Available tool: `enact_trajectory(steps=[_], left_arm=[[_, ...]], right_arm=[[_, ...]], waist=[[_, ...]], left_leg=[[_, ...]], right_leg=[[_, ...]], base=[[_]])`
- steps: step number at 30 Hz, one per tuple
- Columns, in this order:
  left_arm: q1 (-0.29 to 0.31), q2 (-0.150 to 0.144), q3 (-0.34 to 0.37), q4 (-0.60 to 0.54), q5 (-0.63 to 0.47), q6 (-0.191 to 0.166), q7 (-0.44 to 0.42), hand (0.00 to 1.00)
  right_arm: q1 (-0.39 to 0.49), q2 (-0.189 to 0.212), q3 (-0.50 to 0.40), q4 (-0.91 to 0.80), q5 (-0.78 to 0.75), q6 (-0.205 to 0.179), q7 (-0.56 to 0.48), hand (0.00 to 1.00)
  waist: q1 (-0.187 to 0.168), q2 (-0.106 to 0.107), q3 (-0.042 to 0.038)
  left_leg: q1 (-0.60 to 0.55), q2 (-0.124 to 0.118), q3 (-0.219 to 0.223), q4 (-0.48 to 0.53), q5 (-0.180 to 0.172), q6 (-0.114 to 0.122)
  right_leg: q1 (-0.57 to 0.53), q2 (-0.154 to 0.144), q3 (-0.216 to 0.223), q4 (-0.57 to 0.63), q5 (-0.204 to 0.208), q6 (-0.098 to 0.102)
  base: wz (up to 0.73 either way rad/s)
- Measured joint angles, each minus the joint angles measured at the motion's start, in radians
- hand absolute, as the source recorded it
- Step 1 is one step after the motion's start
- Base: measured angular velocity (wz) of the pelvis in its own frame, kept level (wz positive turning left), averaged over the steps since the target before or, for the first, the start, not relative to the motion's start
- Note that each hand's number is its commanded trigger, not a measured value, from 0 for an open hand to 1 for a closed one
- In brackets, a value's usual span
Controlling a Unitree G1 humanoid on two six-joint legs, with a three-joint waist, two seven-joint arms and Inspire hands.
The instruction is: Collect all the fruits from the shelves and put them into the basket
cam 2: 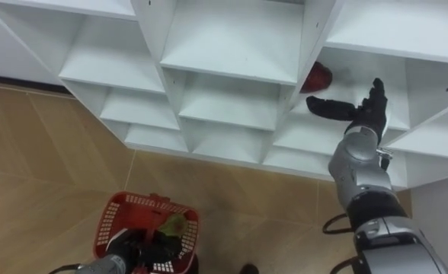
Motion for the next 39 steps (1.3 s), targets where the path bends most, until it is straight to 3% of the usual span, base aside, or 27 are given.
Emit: enact_trajectory(steps=[7,14,21,31,33,39], left_arm=[[0.007,0.012,0.000,0.000,0.002,-0.001,-0.015,1.00],[0.037,0.024,0.000,-0.004,0.011,-0.038,-0.007,1.00],[0.045,0.042,0.000,-0.032,-0.001,-0.044,-0.009,1.00],[0.068,0.049,0.005,-0.109,-0.001,-0.047,-0.031,1.00],[0.071,0.052,0.004,-0.127,-0.001,-0.047,-0.032,1.00],[0.094,0.061,-0.001,-0.199,0.000,-0.048,-0.032,1.00]], right_arm=[[-0.001,0.000,0.002,-0.017,-0.135,0.000,-0.032,0.00],[-0.017,0.000,0.022,-0.023,-0.271,0.000,-0.112,0.00],[-0.020,-0.005,0.062,-0.023,-0.351,0.000,-0.159,0.00],[-0.015,-0.032,0.101,-0.021,-0.424,0.001,-0.188,0.00],[-0.016,-0.035,0.106,-0.021,-0.440,0.001,-0.197,0.00],[-0.017,-0.045,0.117,-0.032,-0.424,0.011,-0.194,0.00]], waist=[[-0.003,-0.009,-0.0028],[0.003,-0.042,-0.0031],[0.032,-0.069,-0.0001],[0.057,-0.071,0.0029],[0.059,-0.064,0.0079],[0.074,-0.058,0.0123]], left_leg=[[-0.002,-0.001,0.000,-0.004,0.001,-0.002],[-0.008,-0.001,0.002,0.004,0.002,-0.004],[-0.041,-0.003,-0.012,0.029,0.002,-0.004],[-0.119,-0.013,-0.044,0.080,0.001,-0.005],[-0.132,-0.014,-0.048,0.095,-0.003,-0.006],[-0.184,-0.017,-0.051,0.128,-0.007,-0.012]], right_leg=[[-0.007,-0.001,0.002,0.005,-0.006,-0.002],[-0.015,-0.002,0.006,0.018,-0.012,-0.005],[-0.042,-0.005,-0.001,0.042,-0.019,-0.008],[-0.104,-0.023,-0.029,0.096,-0.037,-0.012],[-0.111,-0.034,-0.049,0.112,-0.045,-0.017],[-0.171,-0.047,-0.053,0.164,-0.070,-0.029]], base=[[0.00],[0.00],[0.06],[0.11],[0.09],[0.05]])
